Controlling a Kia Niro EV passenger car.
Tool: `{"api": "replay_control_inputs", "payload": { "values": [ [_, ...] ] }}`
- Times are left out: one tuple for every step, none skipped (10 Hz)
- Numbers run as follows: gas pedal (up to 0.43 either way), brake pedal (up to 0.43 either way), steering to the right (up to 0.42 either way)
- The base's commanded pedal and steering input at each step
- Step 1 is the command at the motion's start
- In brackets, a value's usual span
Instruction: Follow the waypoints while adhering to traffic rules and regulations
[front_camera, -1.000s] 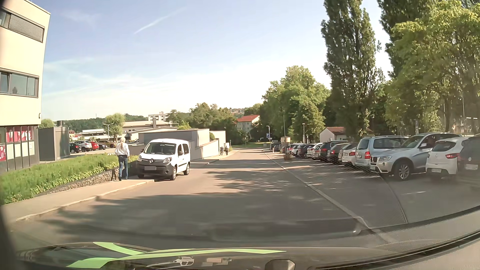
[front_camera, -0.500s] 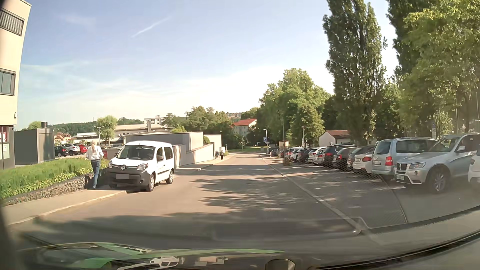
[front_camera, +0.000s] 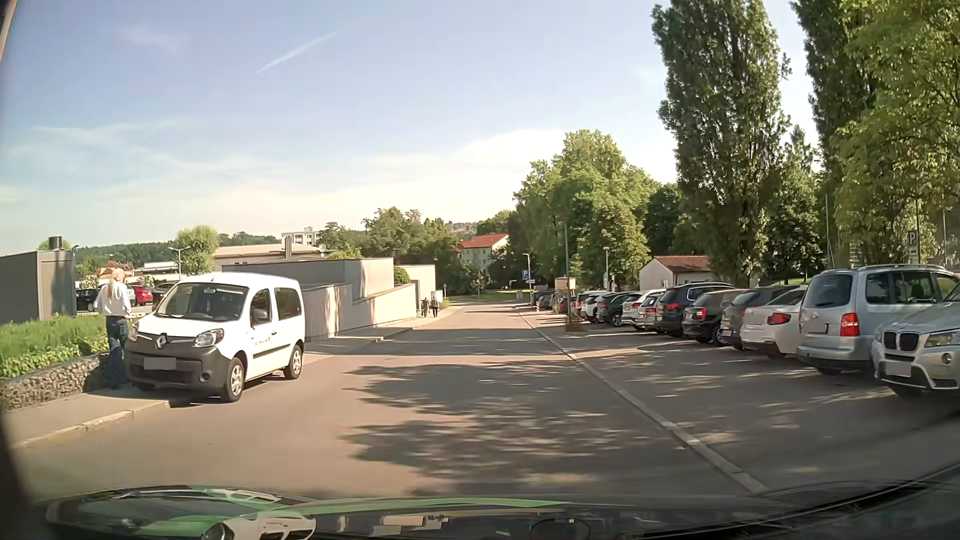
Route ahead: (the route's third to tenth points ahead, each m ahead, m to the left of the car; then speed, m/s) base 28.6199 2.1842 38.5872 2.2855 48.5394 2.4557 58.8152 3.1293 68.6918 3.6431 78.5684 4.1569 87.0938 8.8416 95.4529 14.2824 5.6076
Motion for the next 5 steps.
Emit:
{"api": "replay_control_inputs", "payload": {
  "values": [
    [0.0, 0.0, 0.0],
    [0.0, 0.0, 0.0],
    [0.0, 0.0, 0.0],
    [0.0, 0.0, -0.001],
    [0.0, 0.0, -0.004]
  ]
}}
